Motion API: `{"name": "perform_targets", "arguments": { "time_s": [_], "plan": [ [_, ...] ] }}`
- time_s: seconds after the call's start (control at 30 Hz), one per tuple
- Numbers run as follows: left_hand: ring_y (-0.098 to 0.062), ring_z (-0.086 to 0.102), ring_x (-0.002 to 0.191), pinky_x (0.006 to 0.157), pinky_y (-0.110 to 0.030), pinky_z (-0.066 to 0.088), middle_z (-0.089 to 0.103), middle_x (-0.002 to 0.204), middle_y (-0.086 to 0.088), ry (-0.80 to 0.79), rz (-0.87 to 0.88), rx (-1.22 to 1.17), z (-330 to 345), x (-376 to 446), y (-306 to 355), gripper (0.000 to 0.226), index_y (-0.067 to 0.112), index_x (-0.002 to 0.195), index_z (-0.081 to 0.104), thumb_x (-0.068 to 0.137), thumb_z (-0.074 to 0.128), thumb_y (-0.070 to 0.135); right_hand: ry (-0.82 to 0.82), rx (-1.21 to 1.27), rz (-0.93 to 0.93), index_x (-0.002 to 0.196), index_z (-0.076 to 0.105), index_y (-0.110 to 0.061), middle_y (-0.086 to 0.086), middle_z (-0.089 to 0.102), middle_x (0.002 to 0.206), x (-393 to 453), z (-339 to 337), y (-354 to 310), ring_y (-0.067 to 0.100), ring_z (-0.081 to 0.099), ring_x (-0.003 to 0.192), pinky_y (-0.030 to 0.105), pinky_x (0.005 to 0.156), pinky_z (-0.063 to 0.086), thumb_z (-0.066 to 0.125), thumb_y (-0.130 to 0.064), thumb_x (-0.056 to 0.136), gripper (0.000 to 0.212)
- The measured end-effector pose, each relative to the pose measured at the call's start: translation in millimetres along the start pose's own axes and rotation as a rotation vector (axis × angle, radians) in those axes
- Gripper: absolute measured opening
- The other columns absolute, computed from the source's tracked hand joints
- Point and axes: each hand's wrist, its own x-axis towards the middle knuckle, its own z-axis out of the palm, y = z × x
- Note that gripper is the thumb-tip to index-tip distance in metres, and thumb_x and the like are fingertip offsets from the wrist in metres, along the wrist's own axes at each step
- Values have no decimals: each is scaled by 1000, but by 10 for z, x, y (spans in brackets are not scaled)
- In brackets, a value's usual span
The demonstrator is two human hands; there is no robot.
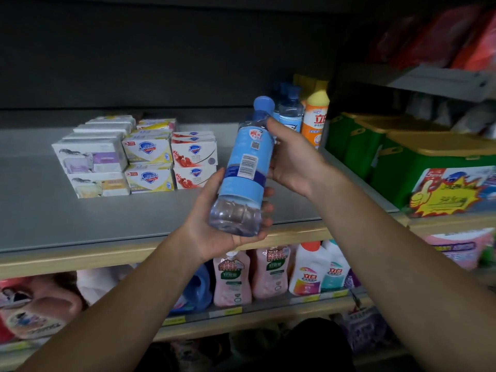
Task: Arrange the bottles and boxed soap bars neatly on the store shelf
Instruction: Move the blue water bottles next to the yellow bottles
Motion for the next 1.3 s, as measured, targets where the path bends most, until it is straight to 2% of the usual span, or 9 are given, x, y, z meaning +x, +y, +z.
{"name": "perform_targets", "arguments": {
  "time_s": [0.1,0.17,0.33,0.47,0.63,0.8,1.0,1.13,1.3],
  "plan": [
    [-28,69,87,79,-43,58,69,106,-16,219,218,245,-29,117,20,63,10,111,70,74,60,61,87,-312,-122,107,63,-17,2,77,88,-45,51,-125,18,75,83,36,66,59,72,-42,81,38],
    [-23,69,94,91,-48,54,71,106,-8,431,375,639,-15,168,14,57,17,110,67,73,66,60,195,-525,-219,103,61,-24,-1,75,93,-50,110,-163,15,74,82,37,66,60,77,-46,71,42],
    [-4,66,82,75,-29,57,68,97,4,646,635,1184,31,320,-68,50,23,109,54,72,70,53,465,-899,-358,95,50,-35,-17,62,84,-68,280,-147,3,64,77,33,69,56,76,-63,60,52],
    [-16,67,95,82,-40,57,68,107,-2,613,725,1081,56,426,-23,49,16,118,56,76,79,30,455,-1089,-486,104,49,-29,-16,58,91,-68,253,-181,1,58,81,24,62,45,74,-62,65,57],
    [-29,69,90,81,-40,58,71,107,-16,121,357,290,54,339,-17,39,7,113,69,80,64,28,102,-574,-171,106,63,-23,-3,73,93,-66,70,-297,14,72,85,34,71,58,65,-50,82,36],
    [-34,68,78,70,-37,57,67,107,-24,-10,137,43,24,354,-31,53,3,117,67,86,48,42,83,-387,-60,111,64,-14,5,74,88,-55,-102,-210,23,72,85,38,74,59,64,-34,93,27],
    [-24,71,86,69,-36,58,71,106,-14,251,292,458,-62,520,-32,46,12,114,63,87,55,48,136,-569,-243,93,63,-23,-2,75,88,-32,-132,-242,16,74,84,34,72,59,70,-18,89,9],
    [-11,69,98,81,-28,56,73,104,7,325,509,974,-142,598,-1,32,29,110,62,80,70,38,84,-666,-360,117,61,-23,-4,70,112,-56,-159,-257,12,68,103,37,89,56,68,-9,88,33],
    [-17,65,107,94,-45,53,68,117,0,440,503,1177,-222,753,-17,45,18,127,56,86,71,27,28,-690,-370,139,52,-15,1,62,132,-88,-347,-193,16,58,123,48,104,48,61,1,90,52]
  ]
}}
